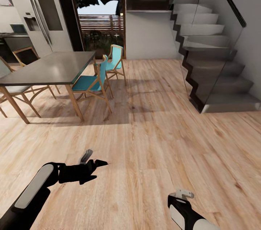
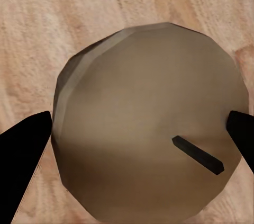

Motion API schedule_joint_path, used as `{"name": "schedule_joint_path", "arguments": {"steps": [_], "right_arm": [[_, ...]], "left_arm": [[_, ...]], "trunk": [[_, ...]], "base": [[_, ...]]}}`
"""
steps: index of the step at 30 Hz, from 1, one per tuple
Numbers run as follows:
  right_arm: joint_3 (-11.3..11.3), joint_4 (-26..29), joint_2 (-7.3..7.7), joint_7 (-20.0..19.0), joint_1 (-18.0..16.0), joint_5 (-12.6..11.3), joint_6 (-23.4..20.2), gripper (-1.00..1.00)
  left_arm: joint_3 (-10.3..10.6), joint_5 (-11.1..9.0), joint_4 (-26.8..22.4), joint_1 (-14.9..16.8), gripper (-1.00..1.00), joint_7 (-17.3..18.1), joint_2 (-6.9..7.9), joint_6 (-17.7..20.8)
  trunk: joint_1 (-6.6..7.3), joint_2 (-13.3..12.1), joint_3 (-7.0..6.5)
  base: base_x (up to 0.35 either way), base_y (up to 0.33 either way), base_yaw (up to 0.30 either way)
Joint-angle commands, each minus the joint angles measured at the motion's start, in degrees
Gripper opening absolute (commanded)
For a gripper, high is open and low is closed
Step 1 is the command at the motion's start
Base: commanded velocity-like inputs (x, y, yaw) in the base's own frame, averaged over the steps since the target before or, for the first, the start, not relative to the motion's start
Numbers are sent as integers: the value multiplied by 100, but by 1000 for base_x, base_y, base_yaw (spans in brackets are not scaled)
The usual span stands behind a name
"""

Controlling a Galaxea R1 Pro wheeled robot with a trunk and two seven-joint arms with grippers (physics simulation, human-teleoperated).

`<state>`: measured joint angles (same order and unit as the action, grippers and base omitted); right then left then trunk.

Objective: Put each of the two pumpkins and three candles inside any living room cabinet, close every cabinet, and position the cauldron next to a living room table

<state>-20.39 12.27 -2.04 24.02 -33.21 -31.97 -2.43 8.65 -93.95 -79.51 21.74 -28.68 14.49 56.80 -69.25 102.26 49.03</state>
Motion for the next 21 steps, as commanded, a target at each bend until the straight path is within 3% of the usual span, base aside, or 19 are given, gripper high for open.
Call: {"name": "schedule_joint_path", "arguments": {"steps": [1,21], "right_arm": [[-53,12,3,41,-5,-22,-26,-100],[-53,12,2,41,-4,-20,-22,-100]], "left_arm": [[6,-56,-3,5,100,-59,7,-3],[5,-58,-3,5,100,-59,6,-3]], "trunk": [[1,2,4],[1,2,4]], "base": [[0,0,292],[0,0,292]]}}
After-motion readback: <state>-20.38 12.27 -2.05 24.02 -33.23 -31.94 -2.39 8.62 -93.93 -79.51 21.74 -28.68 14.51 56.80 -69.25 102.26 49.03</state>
